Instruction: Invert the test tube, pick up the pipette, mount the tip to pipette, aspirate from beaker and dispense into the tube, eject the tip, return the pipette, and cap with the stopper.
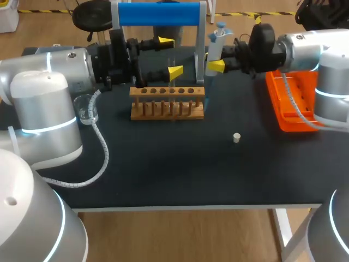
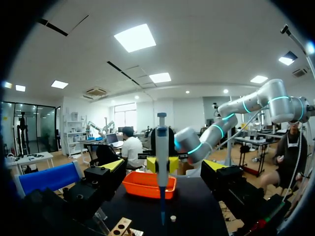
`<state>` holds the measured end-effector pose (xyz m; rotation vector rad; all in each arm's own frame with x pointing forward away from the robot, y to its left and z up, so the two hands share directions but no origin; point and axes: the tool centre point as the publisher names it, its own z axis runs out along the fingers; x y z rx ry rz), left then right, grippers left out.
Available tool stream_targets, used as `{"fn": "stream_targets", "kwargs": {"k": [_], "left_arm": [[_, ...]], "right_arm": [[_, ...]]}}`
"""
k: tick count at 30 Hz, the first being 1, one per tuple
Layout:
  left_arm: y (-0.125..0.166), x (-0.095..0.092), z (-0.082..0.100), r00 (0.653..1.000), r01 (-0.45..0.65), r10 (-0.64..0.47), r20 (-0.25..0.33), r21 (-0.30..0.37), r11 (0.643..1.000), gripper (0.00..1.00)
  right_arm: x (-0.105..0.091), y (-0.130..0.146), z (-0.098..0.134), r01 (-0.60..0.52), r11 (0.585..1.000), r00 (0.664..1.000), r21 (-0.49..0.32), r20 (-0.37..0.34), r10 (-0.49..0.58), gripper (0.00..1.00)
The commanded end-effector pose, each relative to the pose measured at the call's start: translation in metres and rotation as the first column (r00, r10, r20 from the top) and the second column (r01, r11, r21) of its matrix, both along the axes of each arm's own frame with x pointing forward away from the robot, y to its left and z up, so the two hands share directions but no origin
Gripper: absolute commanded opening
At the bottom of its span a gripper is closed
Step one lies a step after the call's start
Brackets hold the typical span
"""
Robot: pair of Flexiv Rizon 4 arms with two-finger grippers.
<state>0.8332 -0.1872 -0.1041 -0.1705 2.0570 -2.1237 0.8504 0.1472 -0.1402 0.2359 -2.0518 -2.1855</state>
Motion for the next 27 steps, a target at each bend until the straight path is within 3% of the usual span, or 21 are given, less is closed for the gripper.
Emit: {"fn": "stream_targets", "kwargs": {"k": [1, 20, 27], "left_arm": [[0.000, -0.001, 0.000, 1.000, -0.001, 0.001, 0.001, -0.001, 1.000, 1.00], [0.000, -0.001, 0.000, 1.000, -0.001, 0.001, 0.001, -0.001, 1.000, 1.00], [0.000, -0.001, 0.000, 1.000, -0.001, 0.001, 0.001, -0.001, 1.000, 1.00]], "right_arm": [[0.001, 0.001, 0.000, -0.002, 1.000, 1.000, 0.000, 0.000, 0.002, 0.00], [0.001, 0.001, 0.000, -0.002, 1.000, 1.000, 0.000, 0.000, 0.002, 0.00], [0.007, -0.040, 0.010, -0.001, 1.000, 1.000, -0.003, -0.005, 0.001, 0.00]]}}
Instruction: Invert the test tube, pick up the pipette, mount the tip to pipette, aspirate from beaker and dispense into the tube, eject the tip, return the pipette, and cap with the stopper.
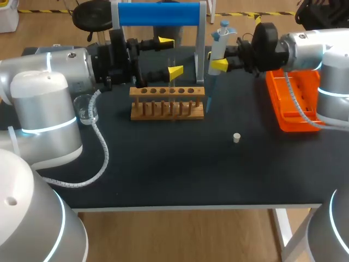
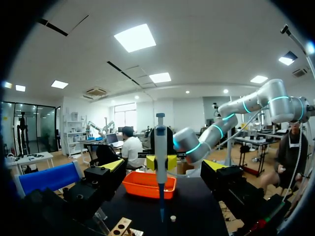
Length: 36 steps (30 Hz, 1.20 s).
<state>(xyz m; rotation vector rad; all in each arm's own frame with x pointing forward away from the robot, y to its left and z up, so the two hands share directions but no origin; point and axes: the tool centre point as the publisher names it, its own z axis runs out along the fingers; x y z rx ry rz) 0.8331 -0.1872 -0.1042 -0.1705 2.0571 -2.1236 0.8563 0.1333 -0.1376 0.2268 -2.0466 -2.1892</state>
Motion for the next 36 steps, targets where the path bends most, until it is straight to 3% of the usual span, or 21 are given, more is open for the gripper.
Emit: {"fn": "stream_targets", "kwargs": {"k": [1, 9, 22, 36], "left_arm": [[0.000, -0.001, 0.000, 1.000, -0.001, 0.001, 0.001, -0.001, 1.000, 1.00], [0.000, -0.001, 0.000, 1.000, -0.001, 0.001, 0.001, -0.001, 1.000, 1.00], [0.000, -0.001, 0.000, 1.000, -0.001, 0.001, 0.001, -0.001, 1.000, 1.00], [0.000, -0.001, 0.000, 1.000, -0.001, 0.001, 0.001, -0.001, 1.000, 1.00]], "right_arm": [[0.002, -0.032, 0.009, -0.005, 1.000, 1.000, -0.008, 0.004, 0.005, 0.00], [0.010, -0.092, 0.024, -0.031, 0.999, 0.998, -0.025, 0.052, 0.032, 0.00], [0.038, -0.186, 0.026, -0.023, 1.000, 0.999, 0.018, 0.044, 0.022, 0.00], [0.056, -0.249, 0.020, -0.048, 0.999, 0.997, 0.004, 0.067, 0.048, 0.00]]}}
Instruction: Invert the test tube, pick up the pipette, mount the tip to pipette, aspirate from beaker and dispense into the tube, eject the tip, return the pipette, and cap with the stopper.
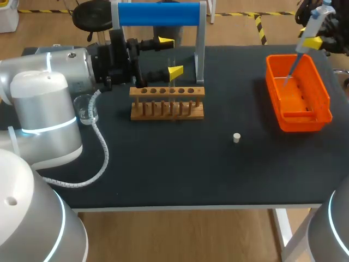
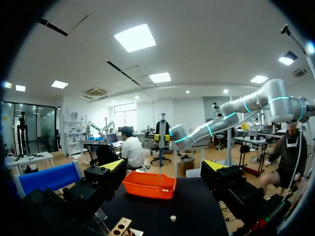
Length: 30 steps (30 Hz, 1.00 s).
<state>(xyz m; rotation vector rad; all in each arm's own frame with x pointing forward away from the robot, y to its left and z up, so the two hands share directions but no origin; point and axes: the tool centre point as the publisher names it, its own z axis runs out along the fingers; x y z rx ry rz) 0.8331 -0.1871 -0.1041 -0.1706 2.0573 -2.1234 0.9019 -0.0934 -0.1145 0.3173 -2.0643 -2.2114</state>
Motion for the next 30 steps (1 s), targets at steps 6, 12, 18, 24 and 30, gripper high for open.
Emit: {"fn": "stream_targets", "kwargs": {"k": [6, 12, 18, 24, 30], "left_arm": [[0.000, -0.001, 0.000, 1.000, -0.001, 0.001, 0.001, -0.001, 1.000, 1.00], [0.000, -0.001, 0.000, 1.000, -0.001, 0.001, 0.001, -0.001, 1.000, 1.00], [0.000, -0.001, 0.000, 1.000, -0.001, 0.001, 0.001, -0.001, 1.000, 1.00], [0.000, -0.001, 0.000, 1.000, -0.001, 0.001, 0.001, -0.001, 1.000, 1.00], [0.000, -0.001, 0.000, 1.000, -0.001, 0.001, 0.001, -0.001, 1.000, 1.00]], "right_arm": [[0.019, -0.043, -0.009, -0.022, 0.999, 1.000, -0.028, 0.000, 0.022, 0.00], [0.033, -0.060, -0.016, 0.003, 0.999, 1.000, -0.035, 0.002, -0.003, 0.00], [0.044, -0.074, -0.021, 0.020, 1.000, 1.000, -0.023, -0.001, -0.020, 0.00], [0.052, -0.086, -0.028, 0.035, 0.999, 0.999, -0.024, -0.007, -0.035, 0.00], [0.058, -0.094, -0.033, 0.043, 0.999, 0.999, -0.034, -0.015, -0.043, 0.00]]}}
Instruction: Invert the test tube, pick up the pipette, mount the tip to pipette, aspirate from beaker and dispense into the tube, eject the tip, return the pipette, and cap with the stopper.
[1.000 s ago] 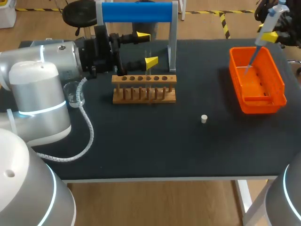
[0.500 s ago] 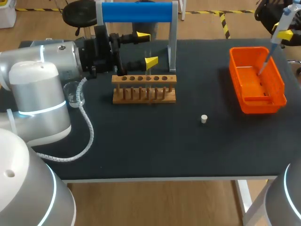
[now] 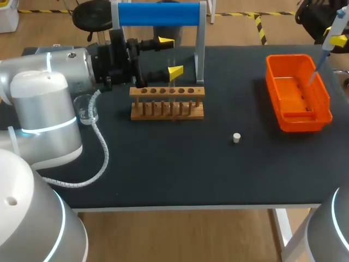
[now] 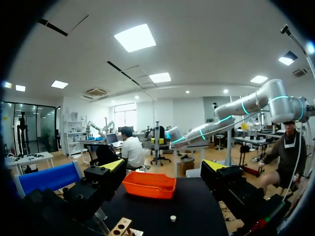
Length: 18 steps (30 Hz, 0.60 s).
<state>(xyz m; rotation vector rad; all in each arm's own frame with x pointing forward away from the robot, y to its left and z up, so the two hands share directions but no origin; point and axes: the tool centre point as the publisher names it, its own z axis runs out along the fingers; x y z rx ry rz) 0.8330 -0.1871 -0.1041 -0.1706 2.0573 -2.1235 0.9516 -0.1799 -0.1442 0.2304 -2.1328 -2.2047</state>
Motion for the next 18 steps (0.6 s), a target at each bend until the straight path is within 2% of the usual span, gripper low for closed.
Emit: {"fn": "stream_targets", "kwargs": {"k": [1, 18], "left_arm": [[0.000, -0.001, 0.000, 1.000, -0.001, 0.001, 0.001, -0.001, 1.000, 1.00], [0.000, -0.001, 0.000, 1.000, -0.001, 0.001, 0.001, -0.001, 1.000, 1.00]], "right_arm": [[0.009, -0.009, -0.005, -0.023, 1.000, 1.000, -0.002, -0.002, 0.023, 0.00], [0.014, -0.013, -0.017, -0.028, 0.999, 0.999, -0.015, -0.028, 0.028, 0.00]]}}
